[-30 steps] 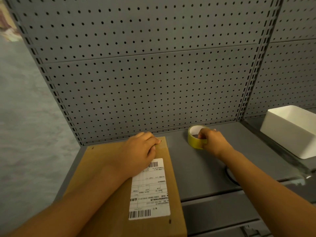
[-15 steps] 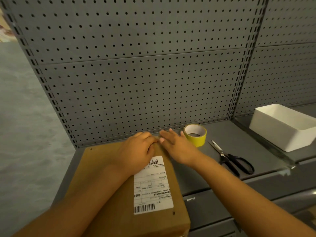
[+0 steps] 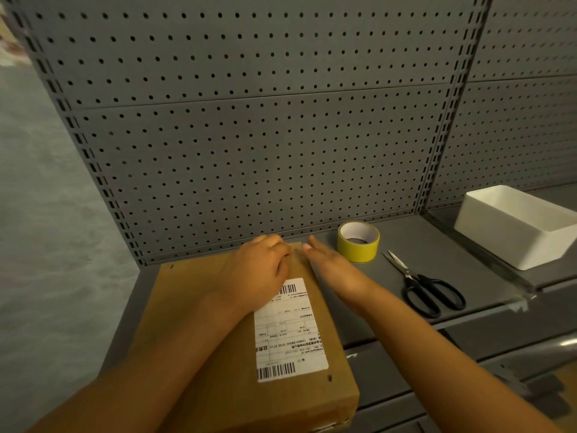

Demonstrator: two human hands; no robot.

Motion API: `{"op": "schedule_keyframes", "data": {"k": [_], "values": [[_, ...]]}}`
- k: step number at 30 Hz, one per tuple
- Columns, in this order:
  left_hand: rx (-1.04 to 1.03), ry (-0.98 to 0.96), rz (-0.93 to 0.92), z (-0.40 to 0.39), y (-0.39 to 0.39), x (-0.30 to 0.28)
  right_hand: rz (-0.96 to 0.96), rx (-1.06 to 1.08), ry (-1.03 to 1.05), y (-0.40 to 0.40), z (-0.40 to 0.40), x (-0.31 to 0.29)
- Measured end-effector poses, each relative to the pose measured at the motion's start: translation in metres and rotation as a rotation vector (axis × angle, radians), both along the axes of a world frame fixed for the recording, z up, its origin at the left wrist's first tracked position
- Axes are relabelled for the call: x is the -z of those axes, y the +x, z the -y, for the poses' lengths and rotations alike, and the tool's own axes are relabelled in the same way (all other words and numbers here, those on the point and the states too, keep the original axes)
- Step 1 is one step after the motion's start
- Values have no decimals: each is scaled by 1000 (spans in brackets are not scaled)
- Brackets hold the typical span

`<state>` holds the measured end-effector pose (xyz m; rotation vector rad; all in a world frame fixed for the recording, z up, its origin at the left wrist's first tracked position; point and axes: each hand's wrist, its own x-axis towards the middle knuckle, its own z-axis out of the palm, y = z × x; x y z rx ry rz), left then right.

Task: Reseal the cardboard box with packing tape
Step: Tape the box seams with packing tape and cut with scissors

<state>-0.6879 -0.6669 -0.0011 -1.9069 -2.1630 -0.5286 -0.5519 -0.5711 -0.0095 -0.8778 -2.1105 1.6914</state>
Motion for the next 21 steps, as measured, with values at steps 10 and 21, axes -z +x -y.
{"op": "schedule_keyframes", "data": {"k": [10,21], "values": [[-1,-60,17,-1,1,-3,207,-90,298,5,4,-3],[15,-218,86,4,1,-3,387,-203,887,-9,11,-7]]}}
